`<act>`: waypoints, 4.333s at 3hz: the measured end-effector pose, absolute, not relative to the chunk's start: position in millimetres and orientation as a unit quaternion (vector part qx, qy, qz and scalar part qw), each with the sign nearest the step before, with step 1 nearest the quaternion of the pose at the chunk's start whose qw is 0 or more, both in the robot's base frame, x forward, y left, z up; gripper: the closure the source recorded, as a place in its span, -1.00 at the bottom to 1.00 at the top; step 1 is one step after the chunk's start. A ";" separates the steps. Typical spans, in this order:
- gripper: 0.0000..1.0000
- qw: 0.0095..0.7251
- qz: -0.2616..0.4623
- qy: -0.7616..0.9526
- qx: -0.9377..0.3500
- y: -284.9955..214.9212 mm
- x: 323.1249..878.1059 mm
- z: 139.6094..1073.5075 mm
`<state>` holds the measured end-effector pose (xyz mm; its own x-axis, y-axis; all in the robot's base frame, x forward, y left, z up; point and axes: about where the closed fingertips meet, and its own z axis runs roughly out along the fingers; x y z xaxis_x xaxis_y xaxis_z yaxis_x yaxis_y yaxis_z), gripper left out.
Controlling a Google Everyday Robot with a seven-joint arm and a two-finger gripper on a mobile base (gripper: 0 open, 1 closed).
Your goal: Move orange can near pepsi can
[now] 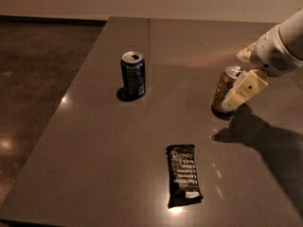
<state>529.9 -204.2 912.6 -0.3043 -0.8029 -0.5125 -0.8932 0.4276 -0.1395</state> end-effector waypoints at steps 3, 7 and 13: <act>0.54 0.254 0.085 0.792 -0.549 -179.6 552.2 923.1; 1.00 0.256 0.134 0.722 -0.628 -57.6 578.0 939.2; -1.00 0.241 0.131 0.705 -0.654 -10.6 579.0 917.0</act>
Offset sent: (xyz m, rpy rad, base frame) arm 0.0174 0.0086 0.0020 -0.0202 0.0154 0.0177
